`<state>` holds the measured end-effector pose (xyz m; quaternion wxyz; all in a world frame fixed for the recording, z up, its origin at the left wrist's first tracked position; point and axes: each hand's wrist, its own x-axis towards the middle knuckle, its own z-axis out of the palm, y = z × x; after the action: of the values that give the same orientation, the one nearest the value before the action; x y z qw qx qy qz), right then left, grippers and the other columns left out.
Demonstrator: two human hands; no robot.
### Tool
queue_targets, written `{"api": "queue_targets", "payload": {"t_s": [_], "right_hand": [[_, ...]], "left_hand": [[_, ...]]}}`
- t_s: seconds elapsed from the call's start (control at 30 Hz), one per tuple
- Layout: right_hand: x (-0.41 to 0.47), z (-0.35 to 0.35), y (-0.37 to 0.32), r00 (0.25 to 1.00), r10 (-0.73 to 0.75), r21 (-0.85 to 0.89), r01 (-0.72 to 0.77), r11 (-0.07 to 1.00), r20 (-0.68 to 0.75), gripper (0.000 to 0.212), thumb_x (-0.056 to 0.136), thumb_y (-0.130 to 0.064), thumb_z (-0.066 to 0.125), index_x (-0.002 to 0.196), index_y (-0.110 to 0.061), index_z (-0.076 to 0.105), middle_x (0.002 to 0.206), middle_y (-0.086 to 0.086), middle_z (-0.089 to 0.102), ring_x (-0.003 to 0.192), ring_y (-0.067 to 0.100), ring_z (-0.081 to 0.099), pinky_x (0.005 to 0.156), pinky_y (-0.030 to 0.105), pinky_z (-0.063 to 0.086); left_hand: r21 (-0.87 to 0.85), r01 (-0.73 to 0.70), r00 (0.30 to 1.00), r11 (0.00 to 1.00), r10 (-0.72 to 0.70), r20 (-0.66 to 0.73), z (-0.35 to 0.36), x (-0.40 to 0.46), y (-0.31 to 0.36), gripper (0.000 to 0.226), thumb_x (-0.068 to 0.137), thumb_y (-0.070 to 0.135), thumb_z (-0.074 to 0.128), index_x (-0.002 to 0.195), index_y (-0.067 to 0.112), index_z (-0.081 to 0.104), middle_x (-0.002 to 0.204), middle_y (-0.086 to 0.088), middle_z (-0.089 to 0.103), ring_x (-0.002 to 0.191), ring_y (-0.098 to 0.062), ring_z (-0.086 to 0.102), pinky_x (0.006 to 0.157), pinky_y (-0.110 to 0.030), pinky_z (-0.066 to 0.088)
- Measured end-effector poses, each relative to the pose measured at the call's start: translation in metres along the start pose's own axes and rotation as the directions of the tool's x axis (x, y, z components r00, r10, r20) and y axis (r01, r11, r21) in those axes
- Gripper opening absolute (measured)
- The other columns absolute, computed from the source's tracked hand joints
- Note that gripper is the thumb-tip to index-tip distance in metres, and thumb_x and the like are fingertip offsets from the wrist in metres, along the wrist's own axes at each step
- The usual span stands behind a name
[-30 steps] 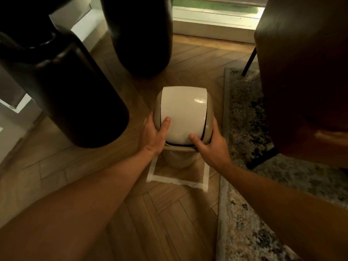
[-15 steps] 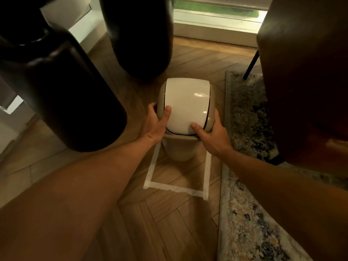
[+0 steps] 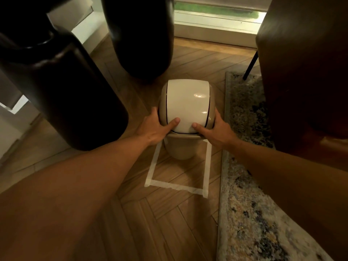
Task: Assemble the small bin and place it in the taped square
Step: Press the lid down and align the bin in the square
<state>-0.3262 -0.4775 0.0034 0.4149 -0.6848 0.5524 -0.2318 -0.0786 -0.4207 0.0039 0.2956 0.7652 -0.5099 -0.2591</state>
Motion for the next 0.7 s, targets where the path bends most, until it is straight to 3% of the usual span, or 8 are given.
{"api": "queue_targets", "payload": {"t_s": [0.13,0.2,0.4,0.53,0.6,0.7], "right_hand": [[-0.002,-0.003,-0.004,0.998,0.015,0.079,-0.02,0.997,0.067,0.117,0.07,-0.065,0.085,0.163,-0.043,0.016,0.143,-0.004,0.062,0.126,0.021,0.063,0.104,0.046,0.055],[-0.005,-0.005,-0.006,0.995,-0.002,0.111,-0.01,0.994,0.104,0.117,0.074,-0.054,0.088,0.164,-0.04,0.014,0.145,-0.003,0.061,0.128,0.021,0.061,0.105,0.049,0.054],[-0.027,-0.007,-0.01,0.984,-0.047,0.13,0.025,0.991,0.17,0.121,0.08,-0.03,0.09,0.166,-0.028,0.005,0.149,-0.003,0.055,0.135,0.015,0.054,0.113,0.041,0.048],[-0.042,-0.007,-0.012,0.983,-0.051,0.123,0.03,0.992,0.177,0.123,0.08,-0.026,0.091,0.166,-0.026,0.002,0.151,-0.003,0.053,0.136,0.014,0.052,0.11,0.032,0.047],[-0.051,-0.007,-0.012,0.984,-0.041,0.116,0.021,0.993,0.173,0.126,0.078,-0.03,0.092,0.166,-0.028,0.001,0.148,-0.007,0.054,0.133,0.011,0.053,0.109,0.031,0.047],[-0.063,-0.006,-0.012,0.984,-0.031,0.104,0.012,0.995,0.178,0.129,0.077,-0.032,0.093,0.166,-0.028,-0.001,0.149,-0.007,0.053,0.135,0.011,0.053,0.113,0.039,0.046]], "left_hand": [[-0.033,0.014,0.996,0.999,-0.011,0.09,-0.004,-0.001,-0.002,0.117,0.047,0.1,0.063,0.142,0.036,0.036,0.136,0.005,0.062,0.117,-0.019,0.062,0.086,-0.032,0.051],[-0.046,0.0,0.991,0.999,0.006,0.135,-0.007,0.0,-0.005,0.124,0.043,0.095,0.072,0.145,0.036,0.033,0.139,0.007,0.059,0.12,-0.017,0.06,0.093,-0.034,0.052],[-0.075,-0.052,0.956,0.996,0.071,0.284,-0.018,-0.008,-0.013,0.133,0.042,0.074,0.091,0.151,0.042,0.024,0.149,0.007,0.052,0.134,-0.017,0.05,0.105,-0.039,0.047],[-0.107,-0.069,0.935,0.992,0.102,0.339,-0.023,-0.017,-0.012,0.129,0.049,0.063,0.095,0.153,0.042,0.021,0.153,0.005,0.047,0.139,-0.018,0.045,0.111,-0.046,0.044],[-0.116,-0.077,0.931,0.99,0.113,0.348,-0.024,-0.024,-0.011,0.127,0.053,0.058,0.096,0.154,0.04,0.021,0.153,0.004,0.046,0.139,-0.016,0.044,0.109,-0.039,0.042],[-0.123,-0.076,0.93,0.99,0.115,0.348,-0.023,-0.034,-0.013,0.127,0.054,0.055,0.096,0.155,0.039,0.02,0.153,0.004,0.045,0.136,-0.013,0.042,0.1,-0.028,0.04]]}}
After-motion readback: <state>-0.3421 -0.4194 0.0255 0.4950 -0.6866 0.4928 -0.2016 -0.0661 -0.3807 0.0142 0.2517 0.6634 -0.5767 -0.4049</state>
